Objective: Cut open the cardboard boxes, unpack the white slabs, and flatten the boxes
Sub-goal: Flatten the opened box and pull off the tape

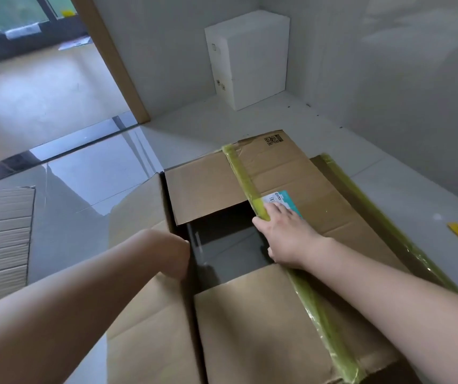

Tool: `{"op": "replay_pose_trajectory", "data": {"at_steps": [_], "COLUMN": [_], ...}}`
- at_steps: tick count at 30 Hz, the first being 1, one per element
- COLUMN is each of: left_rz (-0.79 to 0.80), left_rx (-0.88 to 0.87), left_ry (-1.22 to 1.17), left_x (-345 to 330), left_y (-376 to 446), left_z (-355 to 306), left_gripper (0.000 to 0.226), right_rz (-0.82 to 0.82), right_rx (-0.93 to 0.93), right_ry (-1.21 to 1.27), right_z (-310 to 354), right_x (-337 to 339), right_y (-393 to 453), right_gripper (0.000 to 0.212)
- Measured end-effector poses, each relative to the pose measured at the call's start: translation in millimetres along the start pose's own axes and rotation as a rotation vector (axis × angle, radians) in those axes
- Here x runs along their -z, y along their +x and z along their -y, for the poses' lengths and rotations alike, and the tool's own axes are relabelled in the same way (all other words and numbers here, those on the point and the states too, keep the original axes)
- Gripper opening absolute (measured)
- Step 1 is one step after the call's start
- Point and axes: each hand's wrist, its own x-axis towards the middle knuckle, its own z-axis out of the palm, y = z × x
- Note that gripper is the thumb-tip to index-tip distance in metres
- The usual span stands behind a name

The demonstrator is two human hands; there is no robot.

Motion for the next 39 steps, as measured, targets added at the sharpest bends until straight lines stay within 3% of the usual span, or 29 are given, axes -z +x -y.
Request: {"op": "replay_pose_trajectory", "data": {"at_steps": [6,10,15,21,26,32,35,39], "left_rz": [-0.155,-0.385,-0.513,-0.499,-0.433,-0.252,-0.261,-0.299], "left_rx": [-0.014,-0.011,-0.142,-0.288,-0.365,-0.482,-0.509,-0.506], "left_ry": [0.126,0.051,-0.024,-0.069,-0.165,-0.537,-0.659,-0.705], "left_x": [26,50,66,68,67,63,66,76], "left_y": [2,2,10,24,28,37,47,56], "left_z": [-3,-23,-53,-93,-114,-117,-114,-107], "left_gripper": [0.032,0.029,0.036,0.048,0.048,0.045,0.029,0.025], "right_rz": [-0.094,-0.115,-0.197,-0.267,-0.215,0.062,0.194,0.22], "right_rx": [0.007,0.012,-0.034,-0.145,-0.274,-0.461,-0.488,-0.486], "right_ry": [-0.037,-0.075,-0.114,-0.302,-0.529,-0.329,-0.215,-0.128], "right_z": [-8,-14,-38,-90,-144,-170,-165,-163], "right_x": [27,52,101,140,113,32,0,-9], "right_y": [-6,-17,-36,-65,-76,-86,-84,-81], "right_gripper": [0.043,0.041,0.033,0.036,0.048,0.055,0.064,0.061]}}
